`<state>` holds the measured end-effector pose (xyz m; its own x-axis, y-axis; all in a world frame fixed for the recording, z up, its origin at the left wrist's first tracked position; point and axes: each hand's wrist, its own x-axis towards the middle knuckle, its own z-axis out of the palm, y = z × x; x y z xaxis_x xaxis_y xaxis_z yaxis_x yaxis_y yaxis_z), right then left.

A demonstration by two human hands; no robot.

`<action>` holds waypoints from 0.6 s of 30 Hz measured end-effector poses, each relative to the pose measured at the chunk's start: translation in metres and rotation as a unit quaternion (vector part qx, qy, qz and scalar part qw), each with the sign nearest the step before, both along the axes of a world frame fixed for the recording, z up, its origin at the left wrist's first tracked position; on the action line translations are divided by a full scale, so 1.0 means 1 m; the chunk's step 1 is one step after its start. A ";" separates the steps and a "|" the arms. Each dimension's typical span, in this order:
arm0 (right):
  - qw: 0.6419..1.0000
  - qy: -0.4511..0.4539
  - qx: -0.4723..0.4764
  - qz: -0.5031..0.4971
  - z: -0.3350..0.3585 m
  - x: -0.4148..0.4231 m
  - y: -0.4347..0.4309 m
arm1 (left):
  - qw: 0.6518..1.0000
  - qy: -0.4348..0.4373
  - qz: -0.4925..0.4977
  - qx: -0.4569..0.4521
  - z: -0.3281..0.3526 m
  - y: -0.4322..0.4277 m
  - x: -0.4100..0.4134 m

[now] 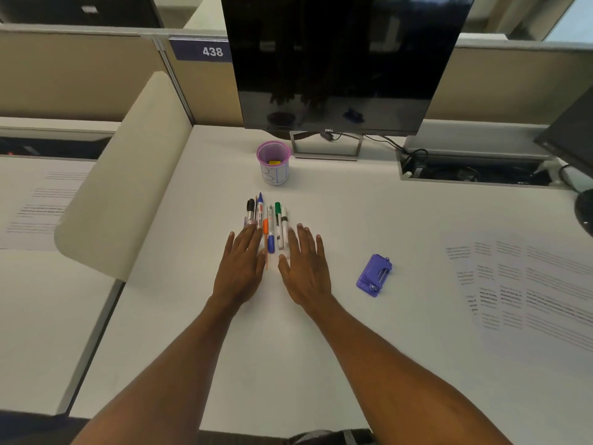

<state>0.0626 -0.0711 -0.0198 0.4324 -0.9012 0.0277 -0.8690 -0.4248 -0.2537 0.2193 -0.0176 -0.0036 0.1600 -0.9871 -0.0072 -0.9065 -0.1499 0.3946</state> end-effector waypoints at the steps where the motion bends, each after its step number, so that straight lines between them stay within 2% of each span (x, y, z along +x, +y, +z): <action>1: 1.000 -0.003 -0.006 -0.001 0.003 -0.005 0.005 | 1.000 -0.001 -0.004 -0.007 0.002 0.004 -0.005; 8: 0.997 -0.032 -0.064 -0.029 0.018 -0.061 0.038 | 0.996 0.009 -0.036 -0.082 0.012 0.020 -0.050; 18: 0.985 -0.061 -0.109 -0.116 0.035 -0.204 0.048 | 0.984 0.048 -0.137 -0.108 0.023 0.010 -0.186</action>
